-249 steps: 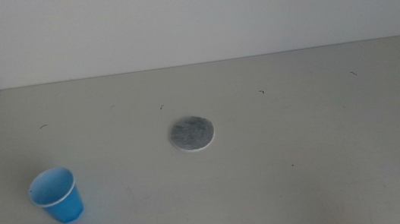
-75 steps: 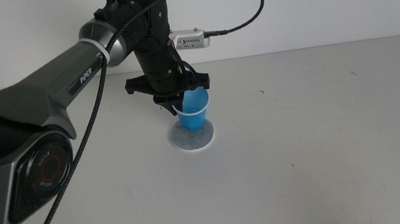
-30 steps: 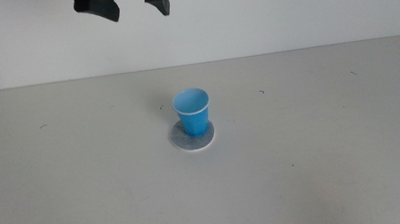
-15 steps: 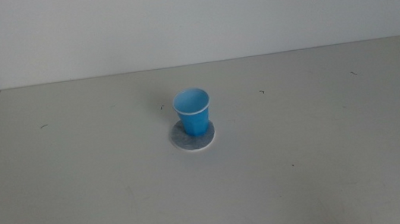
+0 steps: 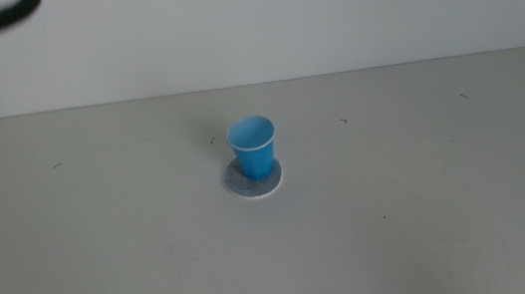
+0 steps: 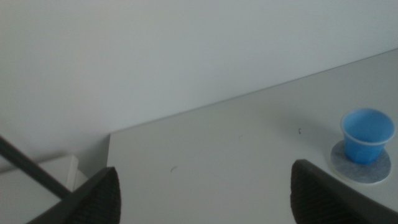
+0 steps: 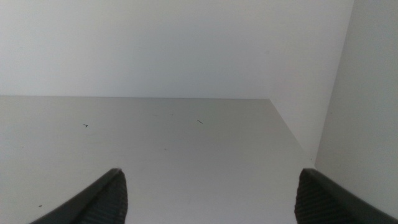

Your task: Place an empty cup on a cup mat.

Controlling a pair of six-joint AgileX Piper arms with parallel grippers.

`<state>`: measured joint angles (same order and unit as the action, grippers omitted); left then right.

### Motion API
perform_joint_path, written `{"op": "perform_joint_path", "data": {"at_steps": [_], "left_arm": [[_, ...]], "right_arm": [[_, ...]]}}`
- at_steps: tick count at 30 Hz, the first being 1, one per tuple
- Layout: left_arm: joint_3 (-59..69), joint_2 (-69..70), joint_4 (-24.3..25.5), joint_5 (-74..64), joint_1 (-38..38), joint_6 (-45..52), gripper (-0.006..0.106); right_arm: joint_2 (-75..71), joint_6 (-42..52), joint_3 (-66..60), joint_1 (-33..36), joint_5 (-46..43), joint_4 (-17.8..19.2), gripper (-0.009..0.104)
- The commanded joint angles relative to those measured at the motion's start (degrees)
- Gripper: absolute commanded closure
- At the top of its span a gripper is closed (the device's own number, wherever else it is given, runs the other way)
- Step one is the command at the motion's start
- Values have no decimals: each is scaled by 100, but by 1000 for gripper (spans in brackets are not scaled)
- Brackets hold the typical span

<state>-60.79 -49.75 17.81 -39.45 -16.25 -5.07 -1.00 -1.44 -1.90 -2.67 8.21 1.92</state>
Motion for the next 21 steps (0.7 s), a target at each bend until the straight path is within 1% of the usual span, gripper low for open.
{"op": "perform_joint_path", "data": {"at_steps": [1,4,7,12,16,19,21], "left_arm": [[743,467,-110,976,339,-444,-5],[1828,1032,-333,1687,787,-502,-5],[2888,1681,-474,2363,1075,-539,-5],[4234,2762,-698,3171,1436,-541,-5],[5023,3584,-804,3235,1619,-541,-5],[5426,4083,-804,3235,1620,-558,-5],[5636,4353,-892,3235,1620,-558,-5]], "right_arm": [[-110,49,66,11,-444,52,1],[-110,49,66,11,-444,52,1],[-110,49,66,11,-444,52,1],[-110,49,66,11,-444,52,1],[-110,49,66,11,-444,52,1],[-110,49,66,11,-444,52,1],[-110,49,66,11,-444,52,1]]}}
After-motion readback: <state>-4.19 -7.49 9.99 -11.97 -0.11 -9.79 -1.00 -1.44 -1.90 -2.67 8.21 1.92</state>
